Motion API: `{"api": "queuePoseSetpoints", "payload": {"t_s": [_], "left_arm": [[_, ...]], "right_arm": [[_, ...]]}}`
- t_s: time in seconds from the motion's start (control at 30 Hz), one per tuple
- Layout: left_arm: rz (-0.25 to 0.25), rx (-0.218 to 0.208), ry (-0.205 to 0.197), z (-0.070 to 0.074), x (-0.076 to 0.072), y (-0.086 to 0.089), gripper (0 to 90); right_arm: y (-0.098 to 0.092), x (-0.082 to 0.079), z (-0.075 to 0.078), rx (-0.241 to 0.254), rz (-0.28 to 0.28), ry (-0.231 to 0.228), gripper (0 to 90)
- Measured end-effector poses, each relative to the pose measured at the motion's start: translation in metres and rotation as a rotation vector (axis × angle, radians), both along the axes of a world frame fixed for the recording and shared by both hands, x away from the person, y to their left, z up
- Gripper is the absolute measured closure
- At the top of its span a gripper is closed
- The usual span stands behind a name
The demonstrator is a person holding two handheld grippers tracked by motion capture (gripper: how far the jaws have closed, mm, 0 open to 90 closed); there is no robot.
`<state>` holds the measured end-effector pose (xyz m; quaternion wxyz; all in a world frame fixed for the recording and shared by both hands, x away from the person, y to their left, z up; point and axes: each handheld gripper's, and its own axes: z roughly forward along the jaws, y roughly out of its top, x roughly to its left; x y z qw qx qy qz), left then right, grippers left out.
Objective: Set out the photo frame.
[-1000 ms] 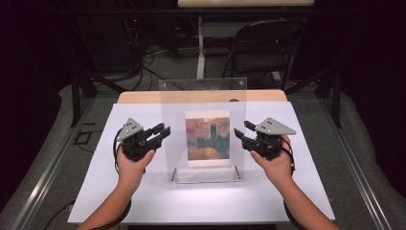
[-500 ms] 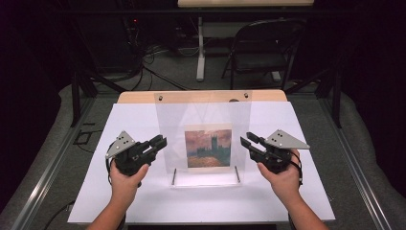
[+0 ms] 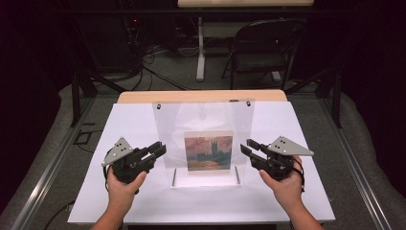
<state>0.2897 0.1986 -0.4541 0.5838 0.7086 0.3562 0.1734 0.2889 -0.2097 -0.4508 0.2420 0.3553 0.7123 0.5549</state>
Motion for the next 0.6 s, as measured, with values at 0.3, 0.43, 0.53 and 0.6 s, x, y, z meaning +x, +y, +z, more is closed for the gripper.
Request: {"api": "queuePoseSetpoints", "payload": {"t_s": [0.3,0.43,0.53,0.6], "left_arm": [[0.050,0.048,0.003,-0.010,-0.008,0.009,62.5],[0.077,0.059,0.017,-0.021,-0.011,0.019,58.7],[0.104,0.050,0.040,-0.032,-0.011,0.026,56.9],[0.122,0.039,0.056,-0.041,-0.009,0.031,55.6]], "right_arm": [[-0.009,-0.004,-0.014,-0.001,-0.006,0.057,59.5],[-0.021,-0.007,-0.022,-0.001,-0.034,0.083,57.3],[-0.031,-0.007,-0.032,-0.013,-0.061,0.111,54.9],[-0.037,-0.007,-0.040,-0.017,-0.084,0.131,52.9]]}}
